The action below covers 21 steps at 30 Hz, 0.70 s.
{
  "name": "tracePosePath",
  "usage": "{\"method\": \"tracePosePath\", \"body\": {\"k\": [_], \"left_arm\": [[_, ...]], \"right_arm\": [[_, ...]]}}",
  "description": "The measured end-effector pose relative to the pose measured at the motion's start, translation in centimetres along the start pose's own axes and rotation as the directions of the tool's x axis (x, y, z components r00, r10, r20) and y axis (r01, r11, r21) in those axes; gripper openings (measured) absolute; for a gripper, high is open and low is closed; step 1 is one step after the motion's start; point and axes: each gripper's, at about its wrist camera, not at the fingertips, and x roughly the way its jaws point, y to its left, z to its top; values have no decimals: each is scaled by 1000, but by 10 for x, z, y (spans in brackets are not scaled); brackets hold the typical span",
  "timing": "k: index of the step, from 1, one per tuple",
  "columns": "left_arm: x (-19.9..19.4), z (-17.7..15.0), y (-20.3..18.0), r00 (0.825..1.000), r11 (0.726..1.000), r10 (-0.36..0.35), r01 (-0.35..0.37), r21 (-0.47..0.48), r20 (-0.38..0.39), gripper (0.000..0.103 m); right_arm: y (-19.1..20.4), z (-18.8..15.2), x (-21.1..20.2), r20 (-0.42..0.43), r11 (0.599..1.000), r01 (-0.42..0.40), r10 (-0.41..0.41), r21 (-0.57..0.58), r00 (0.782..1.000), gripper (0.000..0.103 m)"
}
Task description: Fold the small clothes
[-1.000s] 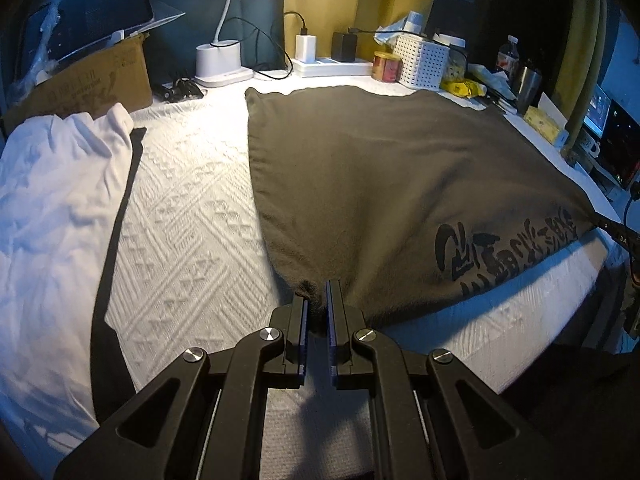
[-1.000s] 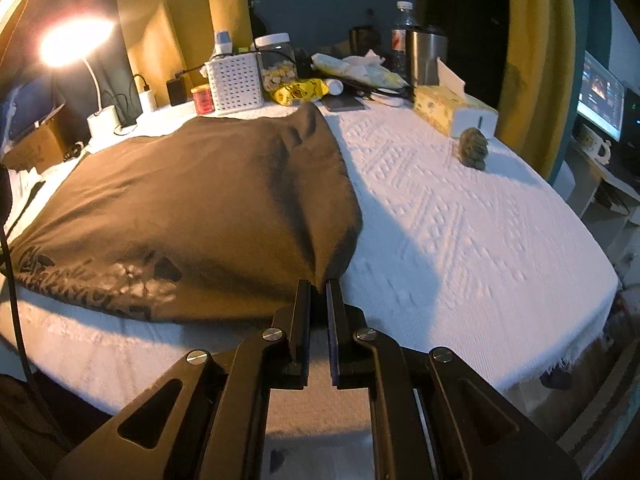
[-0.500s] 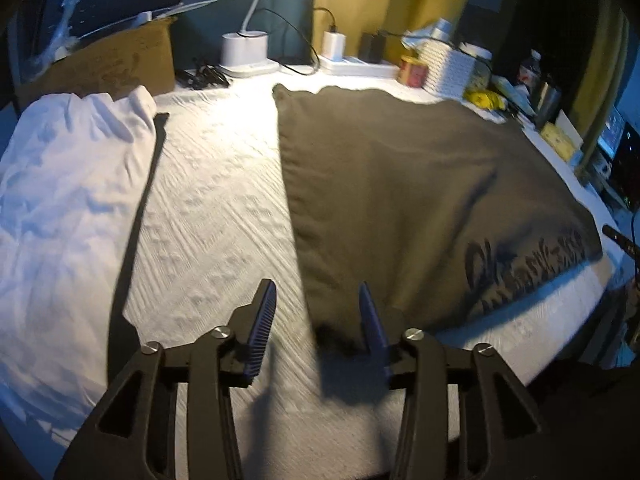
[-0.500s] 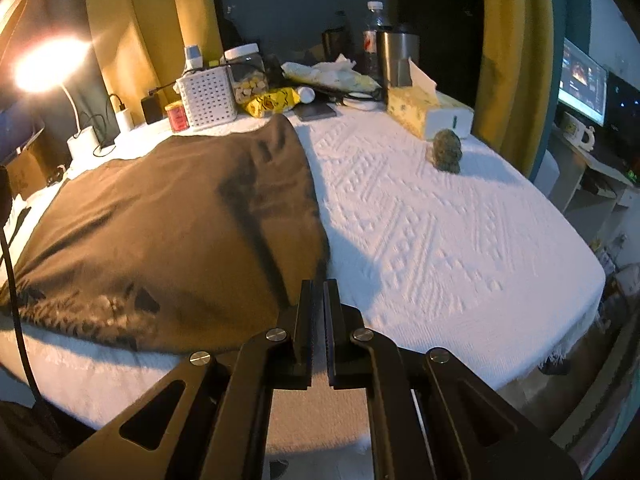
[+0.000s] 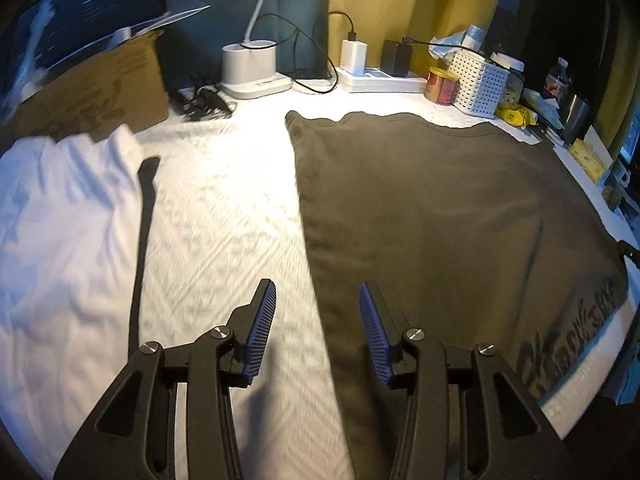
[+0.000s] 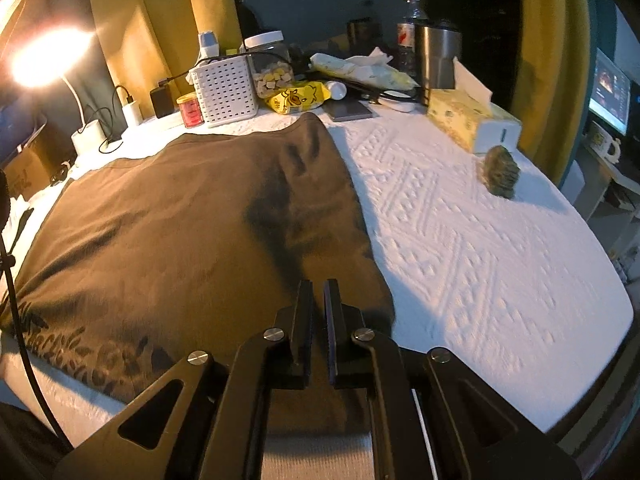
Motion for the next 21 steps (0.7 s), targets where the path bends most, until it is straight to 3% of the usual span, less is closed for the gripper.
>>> {"method": "tracePosePath", "body": {"k": [2,4,11,12,13,14,15,21], "left_arm": [[9,8,-1,1000,1000,-7,7,20,-2,43],[20,14,0,1000,1000,-7,7,28,-15,43],[52,37,0,1000,997,-9,11,73,-29,38],[54,40,-1,1000,996,-10,12,84,-29,24],[56,44,0,999,996,-10,13,87,-31,19],[58,47,0,999,996,-13,16,92,-36,4],[60,49,0,999,995,-13,17,102,-40,1],[59,50,9,999,996,39,-38,85,-16,1]], "right_arm": [[1,6,6,-4,1000,-3,3,0,1000,31],[3,11,11,-5,1000,-7,7,1,1000,43],[2,26,31,-32,1000,-8,9,16,999,43],[2,27,33,-35,1000,-7,8,17,999,43],[2,28,35,-38,1000,-6,7,18,999,43],[2,29,38,-41,1000,-5,6,18,999,43],[1,30,40,-44,1000,-3,4,20,999,43],[-6,36,51,-60,999,31,-29,43,998,43]]}}
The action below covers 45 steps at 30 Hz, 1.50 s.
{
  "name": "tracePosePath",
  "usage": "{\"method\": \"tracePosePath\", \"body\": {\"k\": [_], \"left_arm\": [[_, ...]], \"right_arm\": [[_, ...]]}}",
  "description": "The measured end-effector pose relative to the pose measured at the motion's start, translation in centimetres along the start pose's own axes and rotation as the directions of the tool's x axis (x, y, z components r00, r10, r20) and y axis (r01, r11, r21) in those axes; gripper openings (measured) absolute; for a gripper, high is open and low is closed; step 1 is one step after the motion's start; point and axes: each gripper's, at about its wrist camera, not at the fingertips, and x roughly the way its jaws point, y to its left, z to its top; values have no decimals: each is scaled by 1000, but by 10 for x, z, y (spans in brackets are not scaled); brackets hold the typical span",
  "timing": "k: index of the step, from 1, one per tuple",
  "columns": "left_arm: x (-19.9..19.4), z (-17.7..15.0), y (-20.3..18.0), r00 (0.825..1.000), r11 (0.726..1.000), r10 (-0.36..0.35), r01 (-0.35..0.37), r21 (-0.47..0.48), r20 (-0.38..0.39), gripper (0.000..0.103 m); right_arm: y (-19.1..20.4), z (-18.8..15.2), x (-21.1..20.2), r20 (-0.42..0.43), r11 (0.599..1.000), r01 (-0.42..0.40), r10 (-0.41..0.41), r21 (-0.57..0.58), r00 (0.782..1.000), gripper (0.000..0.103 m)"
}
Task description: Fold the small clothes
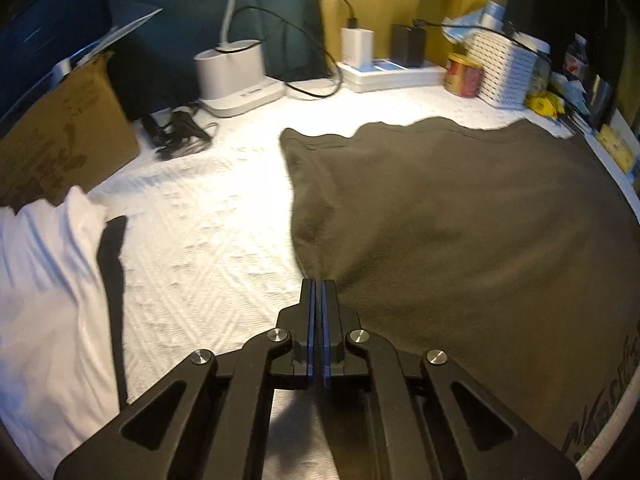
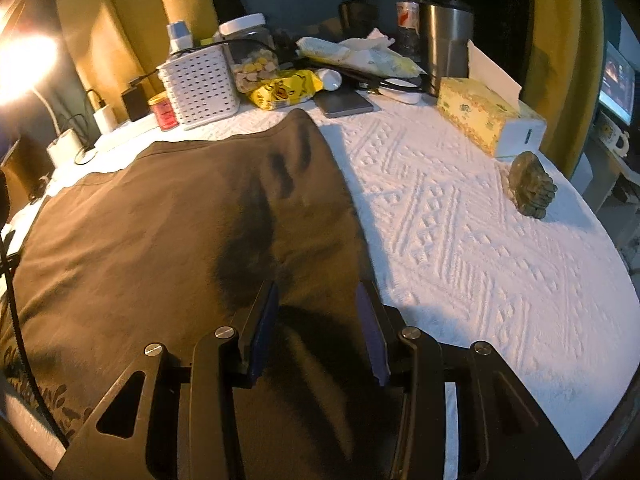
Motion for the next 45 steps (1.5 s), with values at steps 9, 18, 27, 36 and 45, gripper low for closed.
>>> {"method": "tracePosePath", "body": {"k": [9,18,27,36,45], "left_arm": [[-3,2,4,1000,999,-11,10,-31,-13,3],[-24,3,-4,999,999,-36,37,-28,20,7],[-52,-8,-10,988,990,-114,122,-71,105,66],[-74,-29,-33,974,979,-189,197,-46,128,66],[-82,-45,-49,964,970,-238,243,-29,123,66]], "right_arm": [[-11,7,8,-18,999,39,-39,26,999,43],[-4,1,-4,-11,999,49,-49,23,999,68],[6,-13,-32,11,998,61,-61,15,998,68],[13,-41,-57,-2,998,59,-59,7,998,68],[17,-83,-68,-90,1000,7,-6,12,996,68]]}}
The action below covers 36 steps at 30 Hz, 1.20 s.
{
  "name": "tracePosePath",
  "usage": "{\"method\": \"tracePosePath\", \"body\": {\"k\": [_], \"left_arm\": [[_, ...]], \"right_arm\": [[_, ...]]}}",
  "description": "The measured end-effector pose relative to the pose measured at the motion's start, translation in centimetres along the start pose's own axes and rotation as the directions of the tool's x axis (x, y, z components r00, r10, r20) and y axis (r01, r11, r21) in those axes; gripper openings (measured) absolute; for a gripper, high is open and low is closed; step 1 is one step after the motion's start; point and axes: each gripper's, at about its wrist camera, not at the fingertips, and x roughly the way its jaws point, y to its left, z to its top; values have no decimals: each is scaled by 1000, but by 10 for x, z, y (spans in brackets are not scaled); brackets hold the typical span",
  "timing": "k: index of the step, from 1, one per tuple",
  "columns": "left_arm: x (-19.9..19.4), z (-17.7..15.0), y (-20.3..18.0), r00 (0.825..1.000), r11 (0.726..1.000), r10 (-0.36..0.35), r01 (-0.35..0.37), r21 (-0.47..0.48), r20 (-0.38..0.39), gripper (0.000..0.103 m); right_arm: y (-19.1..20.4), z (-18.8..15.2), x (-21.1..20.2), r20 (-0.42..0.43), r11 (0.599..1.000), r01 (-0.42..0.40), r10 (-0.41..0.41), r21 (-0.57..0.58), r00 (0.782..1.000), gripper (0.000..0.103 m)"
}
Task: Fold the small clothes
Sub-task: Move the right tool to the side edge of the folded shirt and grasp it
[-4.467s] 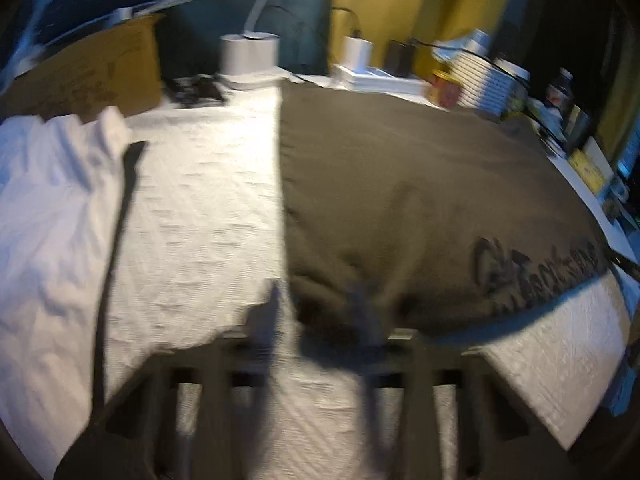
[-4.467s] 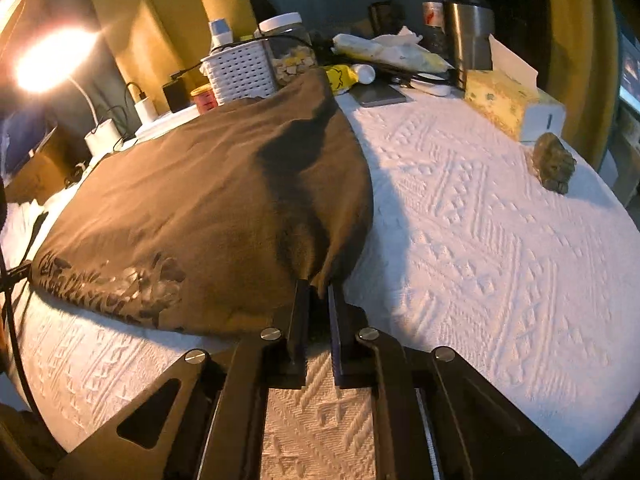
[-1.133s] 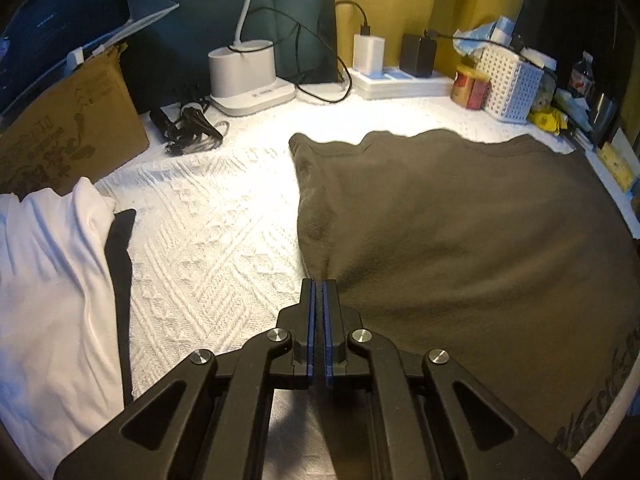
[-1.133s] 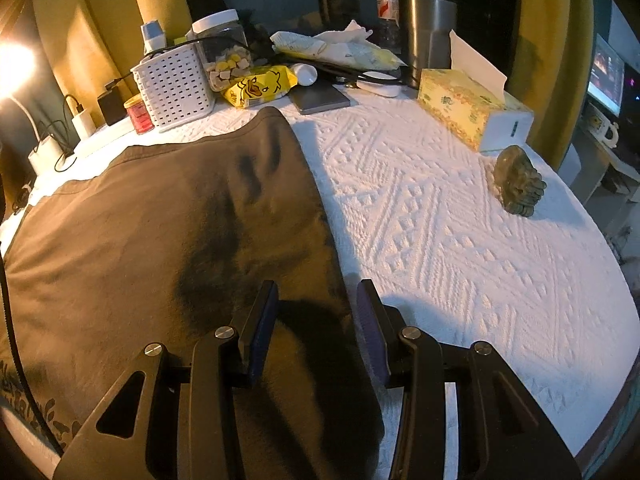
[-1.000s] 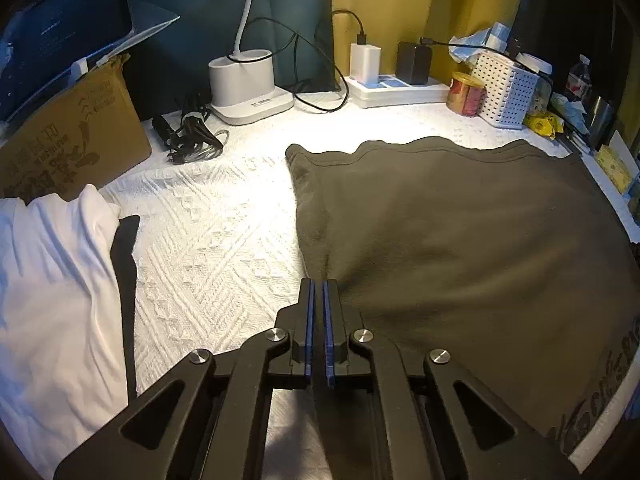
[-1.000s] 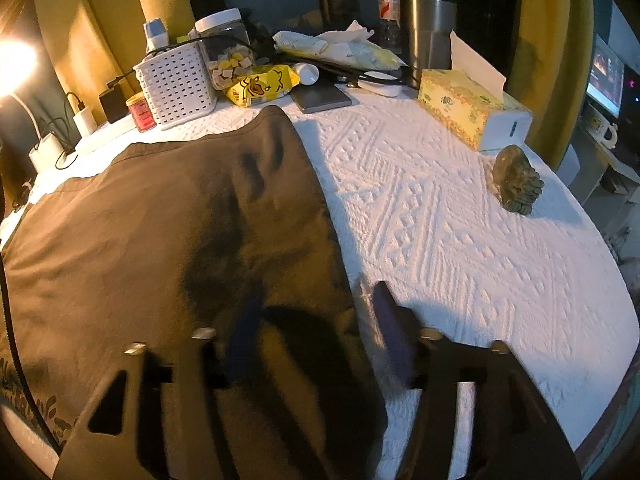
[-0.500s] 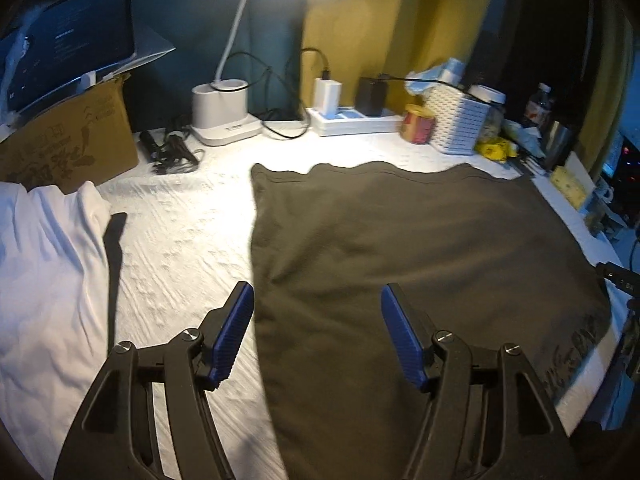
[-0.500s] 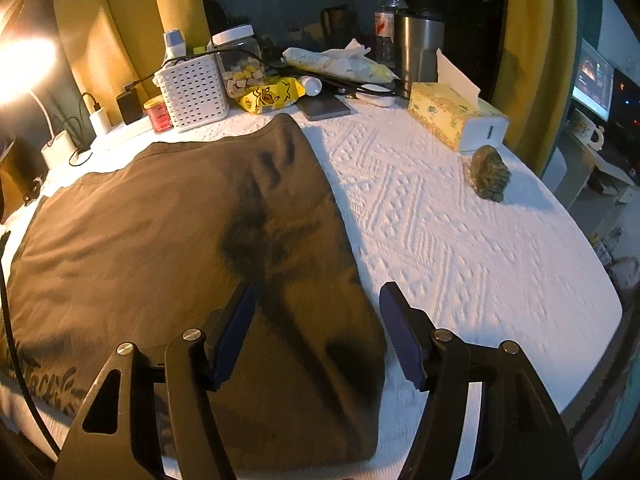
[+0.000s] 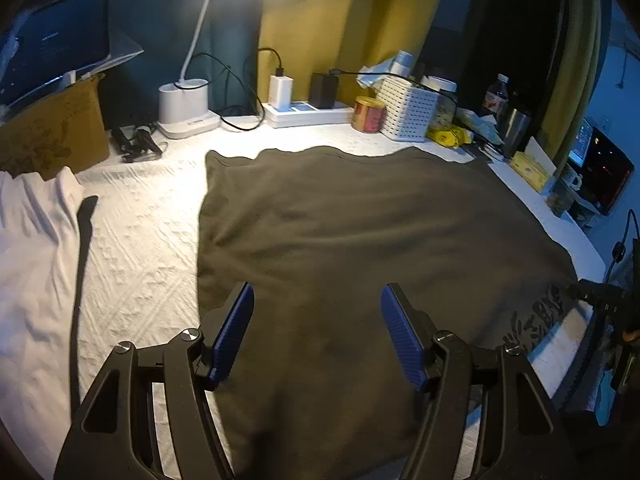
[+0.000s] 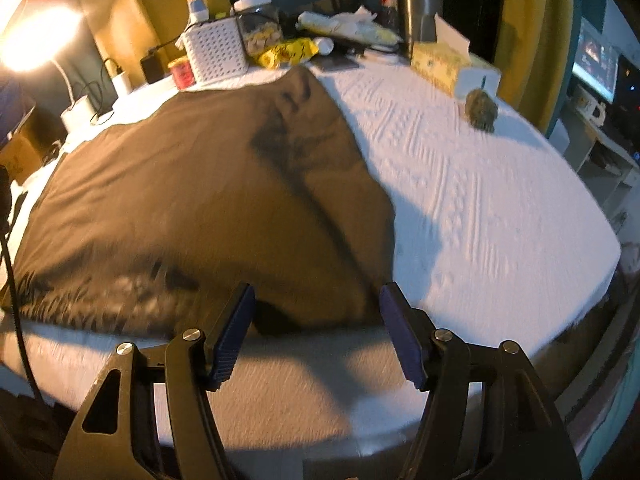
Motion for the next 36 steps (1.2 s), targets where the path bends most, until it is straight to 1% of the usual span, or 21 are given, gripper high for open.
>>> {"method": "tracePosePath", "body": {"k": [2,3,5,8,12,17,21,29,36], "left_arm": [[1,-2,-3,1000,1000,-8,8,2,-7,66],[2,-2,-3,1000,1000,-12,12,4,-9,66],[1,-2,-5,1000,1000,-20,20,11,-12,66],[1,0,-6,1000,1000,-18,19,17,-11,66],[4,4,-3,1000,1000,-13,13,6,-15,66],[7,11,1,1000,1000,-2,2,6,-19,66],[10,18,9,999,1000,27,-27,-7,-21,66],[25,30,22,996,997,73,-74,-35,-47,66],[38,40,27,994,995,86,-89,-40,-68,66]], "right_arm": [[0,-5,-3,-7,1000,-13,13,10,1000,75],[-1,-7,-4,-14,999,-25,26,23,1000,76],[-3,-12,-6,-18,997,-47,48,61,999,78],[0,-15,-8,-16,996,-47,48,77,999,79],[-2,-8,-3,9,988,-66,65,137,998,81],[2,10,12,53,975,-109,100,193,994,82],[9,28,27,78,959,-182,169,217,983,82],[19,71,58,103,953,-220,202,207,974,82],[26,99,81,102,955,-244,230,170,968,82]]}}
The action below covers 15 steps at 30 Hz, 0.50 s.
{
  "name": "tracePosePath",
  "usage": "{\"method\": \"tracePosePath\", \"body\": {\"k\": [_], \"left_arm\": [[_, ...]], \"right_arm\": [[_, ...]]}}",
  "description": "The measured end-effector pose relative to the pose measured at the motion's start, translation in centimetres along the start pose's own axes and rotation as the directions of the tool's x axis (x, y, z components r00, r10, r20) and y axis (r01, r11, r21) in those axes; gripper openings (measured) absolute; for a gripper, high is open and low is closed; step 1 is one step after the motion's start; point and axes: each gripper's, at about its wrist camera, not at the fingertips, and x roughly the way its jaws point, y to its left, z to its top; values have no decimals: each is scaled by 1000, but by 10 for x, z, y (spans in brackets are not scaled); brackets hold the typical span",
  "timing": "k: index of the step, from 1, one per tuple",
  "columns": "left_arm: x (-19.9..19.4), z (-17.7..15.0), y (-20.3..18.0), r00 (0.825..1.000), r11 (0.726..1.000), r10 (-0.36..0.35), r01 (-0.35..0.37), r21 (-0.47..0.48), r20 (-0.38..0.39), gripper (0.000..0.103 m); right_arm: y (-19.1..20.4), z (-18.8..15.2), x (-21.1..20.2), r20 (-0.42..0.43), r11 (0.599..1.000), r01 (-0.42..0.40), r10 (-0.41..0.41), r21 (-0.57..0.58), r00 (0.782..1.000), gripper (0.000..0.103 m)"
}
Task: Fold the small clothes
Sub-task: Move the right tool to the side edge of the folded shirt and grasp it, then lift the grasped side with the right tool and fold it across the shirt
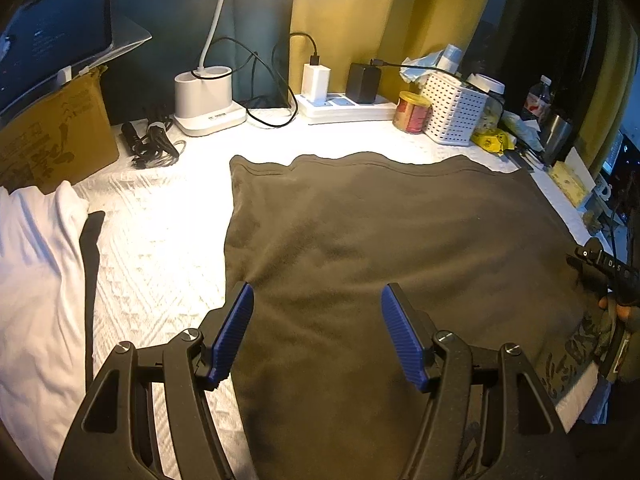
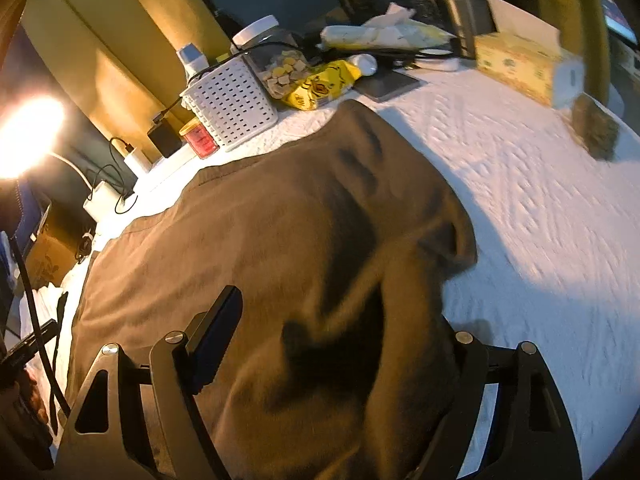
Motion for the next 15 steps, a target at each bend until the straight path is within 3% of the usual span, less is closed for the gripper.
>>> {"method": "tracePosePath", "body": {"k": [3,5,7,8,11,15], "left_arm": [[6,4,2,1000,1000,3,-3,-7,-4,66],[8,7,3,1000,1000,0,0,-11,-1,66],[8,10,4,1000,1000,-6,6,-8,4,66],[9,11,4,1000,1000,-10,10,-6,8,66],[10,14,7,1000,1000,-12,12,-5,15,66],[11,15,14,1000,1000,-20,20,-13,24,66]], "right_arm": [[6,9,12,1,999,5,-5,-39,1000,63],[11,13,21,-4,997,33,-33,-71,999,42],[14,16,27,-10,995,38,-39,-88,999,35],[16,17,30,-12,994,42,-44,-100,999,24],[18,19,35,-24,993,43,-46,-109,999,18],[20,21,34,-34,996,37,-40,-83,999,17]]}}
